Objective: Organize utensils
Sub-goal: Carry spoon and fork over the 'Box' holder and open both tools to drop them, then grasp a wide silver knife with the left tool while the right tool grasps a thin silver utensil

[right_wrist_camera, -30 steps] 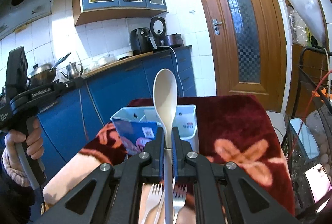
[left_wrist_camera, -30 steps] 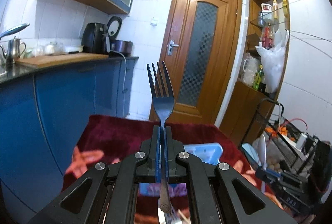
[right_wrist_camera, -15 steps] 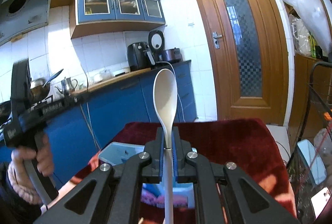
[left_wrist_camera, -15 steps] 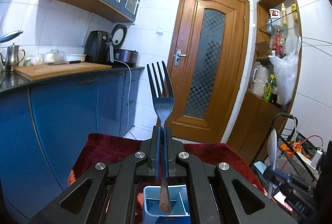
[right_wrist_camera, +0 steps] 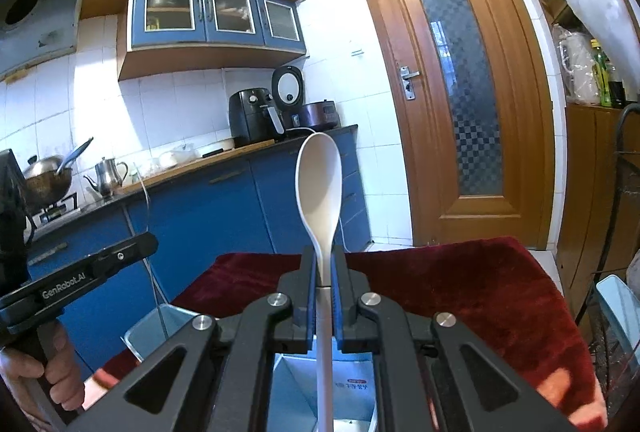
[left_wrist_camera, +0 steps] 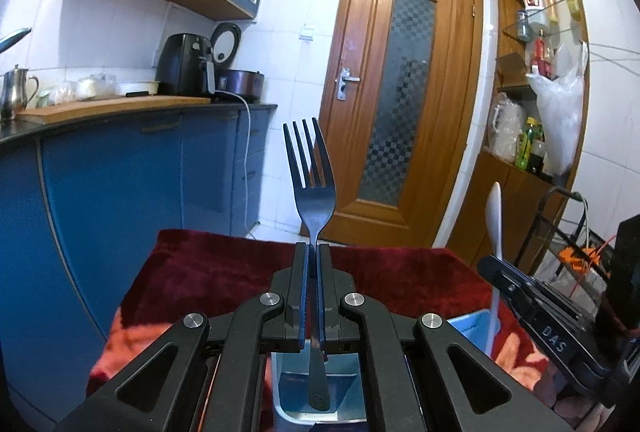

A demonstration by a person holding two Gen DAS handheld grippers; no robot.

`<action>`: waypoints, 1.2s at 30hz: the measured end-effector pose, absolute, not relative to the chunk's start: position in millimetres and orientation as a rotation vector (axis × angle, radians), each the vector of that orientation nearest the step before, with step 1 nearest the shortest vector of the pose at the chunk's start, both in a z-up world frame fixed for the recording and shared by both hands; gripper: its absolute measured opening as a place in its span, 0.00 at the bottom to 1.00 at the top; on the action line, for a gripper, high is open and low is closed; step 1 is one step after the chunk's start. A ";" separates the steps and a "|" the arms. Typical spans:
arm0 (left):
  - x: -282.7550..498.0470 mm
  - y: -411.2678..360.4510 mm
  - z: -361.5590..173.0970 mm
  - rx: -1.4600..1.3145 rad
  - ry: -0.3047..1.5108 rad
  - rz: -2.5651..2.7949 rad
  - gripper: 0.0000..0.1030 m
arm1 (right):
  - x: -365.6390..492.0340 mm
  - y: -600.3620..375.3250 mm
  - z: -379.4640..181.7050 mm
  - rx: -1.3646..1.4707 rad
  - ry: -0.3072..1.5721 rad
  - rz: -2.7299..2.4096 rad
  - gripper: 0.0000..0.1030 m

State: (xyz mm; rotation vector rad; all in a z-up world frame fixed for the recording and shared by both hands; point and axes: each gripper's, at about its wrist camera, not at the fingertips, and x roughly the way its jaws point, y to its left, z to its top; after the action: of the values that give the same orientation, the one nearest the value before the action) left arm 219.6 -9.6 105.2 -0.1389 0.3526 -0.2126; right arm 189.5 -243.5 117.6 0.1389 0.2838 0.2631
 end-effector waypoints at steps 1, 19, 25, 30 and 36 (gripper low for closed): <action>219.4 -10.6 102.0 -0.137 0.353 -0.217 0.03 | 189.6 -242.9 115.6 0.132 0.285 0.263 0.08; 203.6 -17.9 79.5 -0.125 0.439 -0.268 0.17 | 171.1 -243.1 108.1 0.077 0.336 0.273 0.18; 185.9 -14.8 91.6 -0.125 0.423 -0.273 0.30 | 158.3 -243.5 120.9 0.098 0.306 0.285 0.35; 170.6 -11.7 99.0 -0.119 0.435 -0.273 0.31 | 142.8 -246.9 132.4 0.113 0.284 0.283 0.40; 145.3 -9.9 104.5 -0.098 0.459 -0.285 0.31 | 122.2 -252.0 143.2 0.139 0.306 0.273 0.41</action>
State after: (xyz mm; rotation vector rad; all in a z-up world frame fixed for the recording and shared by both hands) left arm 145.3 -9.9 104.5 -0.0976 0.4588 -0.2849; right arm 122.2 -252.0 143.2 0.1385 0.3056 0.2726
